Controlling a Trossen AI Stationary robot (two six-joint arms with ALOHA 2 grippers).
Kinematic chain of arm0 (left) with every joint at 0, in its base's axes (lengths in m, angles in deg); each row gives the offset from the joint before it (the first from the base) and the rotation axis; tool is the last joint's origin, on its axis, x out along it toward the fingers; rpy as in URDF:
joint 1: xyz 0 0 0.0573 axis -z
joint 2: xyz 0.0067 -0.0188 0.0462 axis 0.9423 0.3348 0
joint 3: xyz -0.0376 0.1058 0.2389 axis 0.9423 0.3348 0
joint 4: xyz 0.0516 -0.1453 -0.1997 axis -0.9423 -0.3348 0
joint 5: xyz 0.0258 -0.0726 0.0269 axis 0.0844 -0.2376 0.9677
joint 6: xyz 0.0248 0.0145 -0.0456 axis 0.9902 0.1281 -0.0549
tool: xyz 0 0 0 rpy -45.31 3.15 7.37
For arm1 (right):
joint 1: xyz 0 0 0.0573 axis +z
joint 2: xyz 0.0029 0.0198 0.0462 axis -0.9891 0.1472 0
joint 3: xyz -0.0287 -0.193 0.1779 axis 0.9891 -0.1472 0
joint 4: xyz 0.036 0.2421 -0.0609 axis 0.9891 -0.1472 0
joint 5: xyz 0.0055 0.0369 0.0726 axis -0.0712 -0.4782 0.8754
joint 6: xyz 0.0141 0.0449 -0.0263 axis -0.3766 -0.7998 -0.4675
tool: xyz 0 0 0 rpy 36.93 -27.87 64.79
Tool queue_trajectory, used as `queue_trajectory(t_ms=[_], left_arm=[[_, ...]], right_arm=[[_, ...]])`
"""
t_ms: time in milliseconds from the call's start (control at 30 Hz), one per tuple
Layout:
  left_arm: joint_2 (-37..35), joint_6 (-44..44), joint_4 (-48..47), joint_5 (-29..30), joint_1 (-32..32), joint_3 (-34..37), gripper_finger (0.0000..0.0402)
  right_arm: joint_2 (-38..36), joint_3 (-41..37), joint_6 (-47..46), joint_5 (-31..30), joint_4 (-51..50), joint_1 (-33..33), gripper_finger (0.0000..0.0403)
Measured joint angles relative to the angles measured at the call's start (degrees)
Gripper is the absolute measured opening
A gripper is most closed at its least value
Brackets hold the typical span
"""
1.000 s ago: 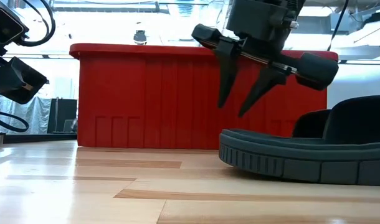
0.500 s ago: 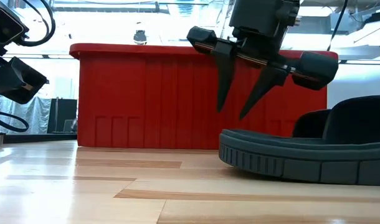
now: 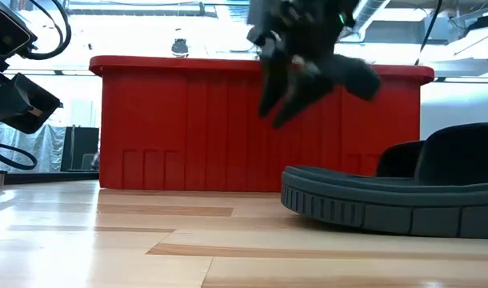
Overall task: Pick and place slides into bin
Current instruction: Put the top black slide into the red bin
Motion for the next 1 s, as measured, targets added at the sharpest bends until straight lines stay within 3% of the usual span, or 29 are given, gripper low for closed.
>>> queue_trajectory(t_ms=[100, 200, 333, 467, 667, 1000], left_arm=[[0.00, -0.01, 0.00, 0.00, 0.00, 0.00, 0.0183], [0.02, 0.00, 0.00, 0.00, 0.00, 0.00, 0.0183], [0.00, 0.00, 0.00, 0.00, 0.00, 0.00, 0.0183], [0.00, -0.02, 0.00, -0.02, 0.00, 0.00, 0.0183], [0.00, 0.00, 0.00, -0.04, 0.00, 0.00, 0.0183], [0.00, 0.00, 0.00, -0.07, 0.00, 0.00, 0.0183]], right_arm=[[0.00, 4.58, -15.40, 1.99, -3.77, 0.28, 0.0131], [-0.07, 8.35, -34.46, 8.26, -5.36, -0.14, 0.0131], [-0.07, 10.00, -57.02, 18.52, -4.88, -0.95, 0.0131], [-0.07, 10.05, -74.75, 22.47, -6.27, -0.19, 0.0132], [-0.07, 9.35, -90.60, 19.30, -11.19, 2.11, 0.0143], [3.40, 6.44, -105.60, 17.67, -11.03, 3.95, 0.0167]])
